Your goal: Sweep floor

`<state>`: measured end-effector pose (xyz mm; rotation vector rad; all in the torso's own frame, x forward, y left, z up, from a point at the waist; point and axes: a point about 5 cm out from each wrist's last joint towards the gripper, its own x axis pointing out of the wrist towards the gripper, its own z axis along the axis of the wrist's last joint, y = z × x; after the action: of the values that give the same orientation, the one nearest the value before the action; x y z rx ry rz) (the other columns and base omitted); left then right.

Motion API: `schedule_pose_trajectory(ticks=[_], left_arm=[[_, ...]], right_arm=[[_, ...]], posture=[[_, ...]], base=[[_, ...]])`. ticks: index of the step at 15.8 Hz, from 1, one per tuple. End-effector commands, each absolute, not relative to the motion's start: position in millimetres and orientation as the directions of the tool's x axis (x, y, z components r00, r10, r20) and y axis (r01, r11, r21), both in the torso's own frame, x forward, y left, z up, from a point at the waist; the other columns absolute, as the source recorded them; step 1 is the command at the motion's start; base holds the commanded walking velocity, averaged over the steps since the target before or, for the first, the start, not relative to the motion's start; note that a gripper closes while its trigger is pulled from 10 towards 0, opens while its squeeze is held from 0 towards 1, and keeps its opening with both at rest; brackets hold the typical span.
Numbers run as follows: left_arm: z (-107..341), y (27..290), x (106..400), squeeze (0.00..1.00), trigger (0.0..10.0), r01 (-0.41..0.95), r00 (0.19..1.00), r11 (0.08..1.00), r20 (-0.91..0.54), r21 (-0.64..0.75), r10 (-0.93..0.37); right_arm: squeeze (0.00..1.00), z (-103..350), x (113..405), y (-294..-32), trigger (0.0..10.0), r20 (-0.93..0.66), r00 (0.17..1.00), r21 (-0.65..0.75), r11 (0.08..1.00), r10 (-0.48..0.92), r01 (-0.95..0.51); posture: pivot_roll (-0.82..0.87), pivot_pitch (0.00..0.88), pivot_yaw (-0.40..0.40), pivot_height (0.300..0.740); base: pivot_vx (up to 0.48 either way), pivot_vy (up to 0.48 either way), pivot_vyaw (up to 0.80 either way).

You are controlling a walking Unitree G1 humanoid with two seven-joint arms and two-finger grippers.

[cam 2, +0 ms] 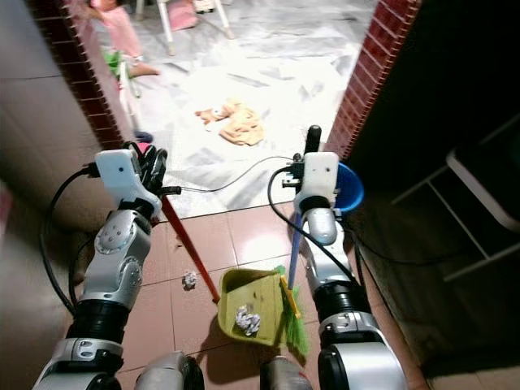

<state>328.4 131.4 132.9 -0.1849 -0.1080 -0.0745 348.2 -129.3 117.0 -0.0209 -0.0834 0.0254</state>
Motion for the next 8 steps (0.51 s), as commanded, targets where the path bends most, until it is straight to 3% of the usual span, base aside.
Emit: schedule_pose_trajectory(ticks=[1, 8], left_arm=[[143.7, 125.8, 327.9, 0.00, 10.0, 0.112, 0.984, 0.973, 0.158, -0.202, -0.080], [144.5, 126.2, 329.3, 0.00, 10.0, 0.112, 0.985, 0.972, 0.151, -0.205, -0.081]], right_arm=[[0.00, 115.6, 348.9, -128.0, 10.0, 0.073, 0.997, -0.005, 1.000, 0.026, -0.025], [0.00, 113.9, 348.4, -131.7, 10.0, 0.068, 0.998, -0.008, 1.000, 0.014, -0.014]], posture=[[-0.01, 0.005, -0.039, 0.731], [-0.01, 0.006, -0.034, 0.731]], base=[[0.000, -0.364, 0.00], [0.000, -0.364, 0.00]])
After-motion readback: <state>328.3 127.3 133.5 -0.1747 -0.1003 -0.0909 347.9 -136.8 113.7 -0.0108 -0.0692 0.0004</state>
